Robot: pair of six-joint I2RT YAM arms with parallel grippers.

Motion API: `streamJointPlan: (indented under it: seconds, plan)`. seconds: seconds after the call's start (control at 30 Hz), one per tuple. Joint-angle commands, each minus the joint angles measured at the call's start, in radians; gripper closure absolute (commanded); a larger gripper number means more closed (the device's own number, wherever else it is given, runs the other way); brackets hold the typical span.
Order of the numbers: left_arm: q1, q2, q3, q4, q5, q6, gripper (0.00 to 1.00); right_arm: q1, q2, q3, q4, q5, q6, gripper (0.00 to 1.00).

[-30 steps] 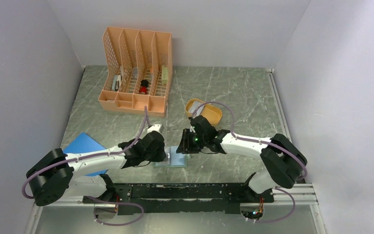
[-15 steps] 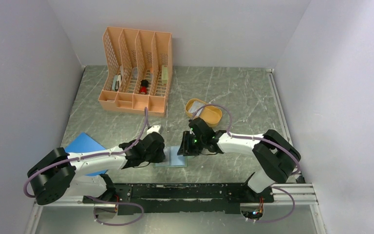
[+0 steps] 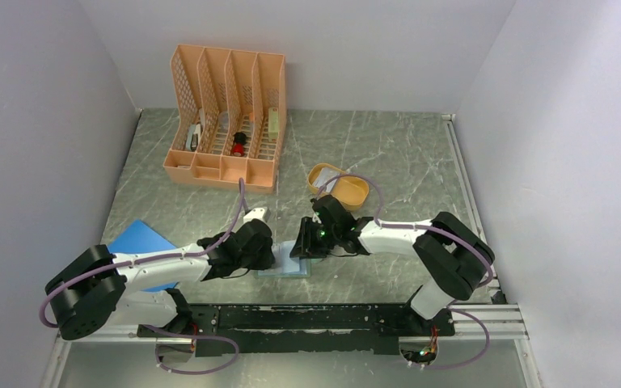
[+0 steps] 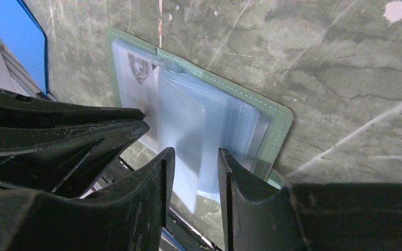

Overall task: Put the credit cards into the card holder
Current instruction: Turn over the card slot in the card holder.

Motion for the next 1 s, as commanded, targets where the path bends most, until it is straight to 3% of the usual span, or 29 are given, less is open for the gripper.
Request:
streamJointPlan:
  seconds: [0.0, 0.47, 0.97]
  plan:
    - [0.005, 0.001, -0.025, -0.001, 0.003, -0.008, 0.81, 0.002, 0.015, -0.02, 0.046, -0.042, 0.011, 0.6]
    - [0.005, -0.011, -0.012, -0.018, -0.008, -0.001, 0.81, 0.002, -0.052, -0.017, 0.057, -0.048, 0.019, 0.65]
    - [0.004, -0.014, -0.003, -0.022, -0.008, 0.002, 0.81, 0.002, -0.065, -0.022, 0.074, -0.07, 0.023, 0.61]
